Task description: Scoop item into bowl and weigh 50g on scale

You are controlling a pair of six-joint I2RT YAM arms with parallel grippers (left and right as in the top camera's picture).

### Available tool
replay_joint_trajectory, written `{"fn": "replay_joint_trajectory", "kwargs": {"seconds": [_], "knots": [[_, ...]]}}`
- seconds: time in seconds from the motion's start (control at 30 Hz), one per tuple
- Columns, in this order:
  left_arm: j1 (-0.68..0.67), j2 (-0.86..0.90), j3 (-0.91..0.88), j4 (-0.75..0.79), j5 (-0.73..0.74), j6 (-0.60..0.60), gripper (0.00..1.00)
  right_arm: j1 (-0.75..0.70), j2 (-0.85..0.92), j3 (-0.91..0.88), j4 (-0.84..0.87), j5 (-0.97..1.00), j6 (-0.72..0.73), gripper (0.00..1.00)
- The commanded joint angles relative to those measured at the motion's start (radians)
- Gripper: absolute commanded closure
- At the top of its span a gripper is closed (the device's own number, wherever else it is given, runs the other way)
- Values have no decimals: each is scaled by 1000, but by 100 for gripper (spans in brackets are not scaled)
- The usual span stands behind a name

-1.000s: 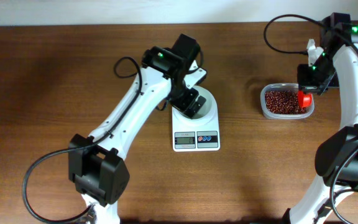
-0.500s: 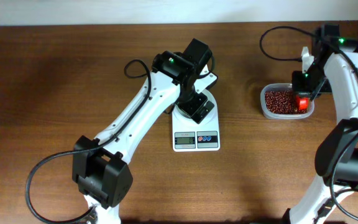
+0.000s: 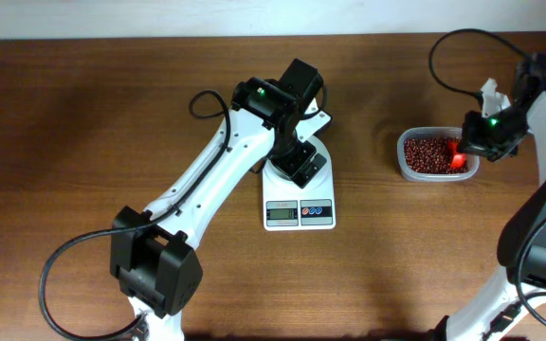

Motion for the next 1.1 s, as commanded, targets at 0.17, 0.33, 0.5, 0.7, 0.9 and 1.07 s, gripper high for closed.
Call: {"fn": "replay_joint_trajectory", "kwargs": {"seconds": [0.17,0.33,0.5,0.7,0.9,1.07], "knots": [[2,-19,-12,2,-7,13,1,-64,5,-114,68,-264,-76,96],[2,-19,-12,2,-7,13,1,-64,5,-177,141,-295,-83,96],[2,-19,-12,2,-7,13,1,-65,5,-187,141,-343,-83,96],[2,-19,-12,2,-7,13,1,-66,5,-187,108,-366,-83,96],[2,-19,-12,2,-7,13,1,-134,5,-193,84,-475,-137,96],[2,-19,-12,2,-7,13,1,-206,5,-201,69,-593,-161,96]]}}
